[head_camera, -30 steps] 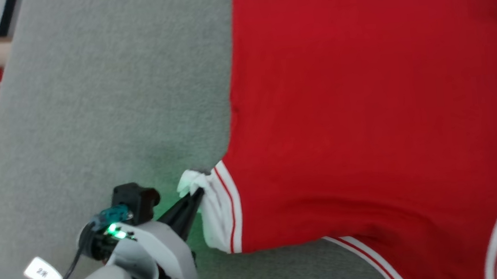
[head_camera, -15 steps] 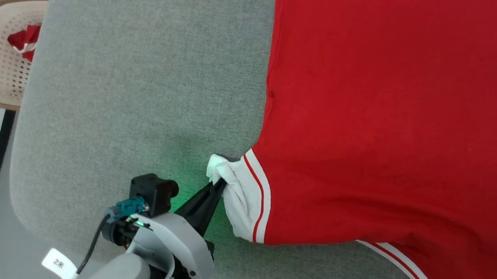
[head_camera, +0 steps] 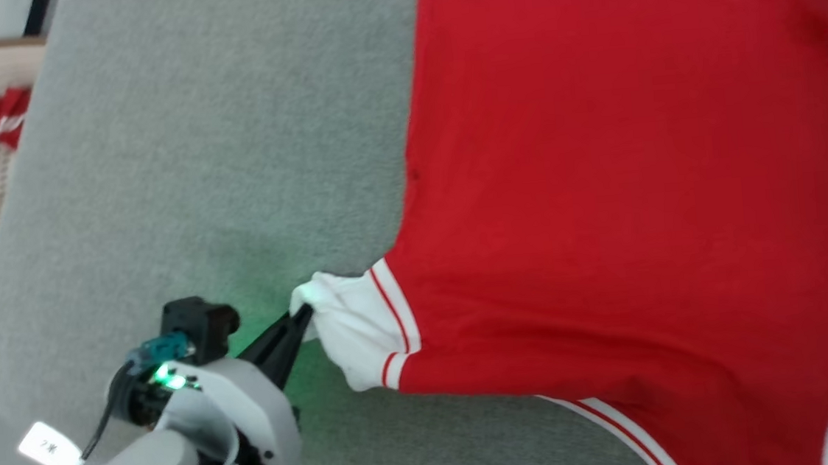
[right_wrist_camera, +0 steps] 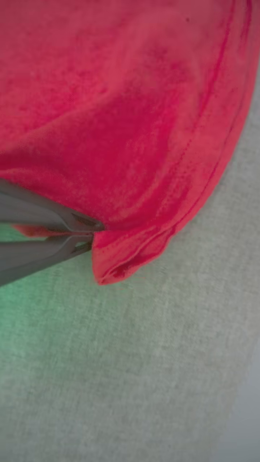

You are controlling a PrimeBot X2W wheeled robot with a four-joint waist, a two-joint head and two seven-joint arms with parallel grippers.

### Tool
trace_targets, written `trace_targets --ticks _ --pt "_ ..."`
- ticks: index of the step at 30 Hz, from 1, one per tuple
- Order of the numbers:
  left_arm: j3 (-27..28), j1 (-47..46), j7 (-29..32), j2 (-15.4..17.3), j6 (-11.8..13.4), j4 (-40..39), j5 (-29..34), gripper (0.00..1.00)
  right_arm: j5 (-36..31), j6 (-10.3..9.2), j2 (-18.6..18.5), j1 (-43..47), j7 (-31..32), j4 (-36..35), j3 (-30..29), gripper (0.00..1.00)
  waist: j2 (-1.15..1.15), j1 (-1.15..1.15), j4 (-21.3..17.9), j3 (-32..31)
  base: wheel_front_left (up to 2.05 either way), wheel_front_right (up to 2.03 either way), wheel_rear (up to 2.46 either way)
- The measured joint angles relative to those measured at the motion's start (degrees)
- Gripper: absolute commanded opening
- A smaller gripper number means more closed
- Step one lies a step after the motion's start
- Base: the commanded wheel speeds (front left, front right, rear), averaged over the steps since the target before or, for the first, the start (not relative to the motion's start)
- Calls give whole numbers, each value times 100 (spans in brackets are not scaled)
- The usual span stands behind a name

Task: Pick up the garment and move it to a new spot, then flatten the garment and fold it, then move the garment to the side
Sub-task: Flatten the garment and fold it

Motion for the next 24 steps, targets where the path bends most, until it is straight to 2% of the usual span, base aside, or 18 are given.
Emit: trace_targets --ticks 6,12,19,24 --pt "66 243 86 330 160 -119 -92 0 1110 3 -3 1044 202 -1181 760 0 0 0 -353 -340 0 0 0" --pt "124 493 154 650 346 -309 -186 0 2421 35 -597 2497 657 -2933 1136 0 0 0 -741 -715 0 0 0" --pt "181 883 185 972 530 -516 -389 0 3083 35 -1179 4390 1074 -4607 724 0 0 0 -1191 -1150 0 0 0" --pt "199 1093 176 1034 545 -665 -533 0 2943 36 -1148 5709 1206 -5334 91 0 0 0 -1466 -1425 0 0 0"
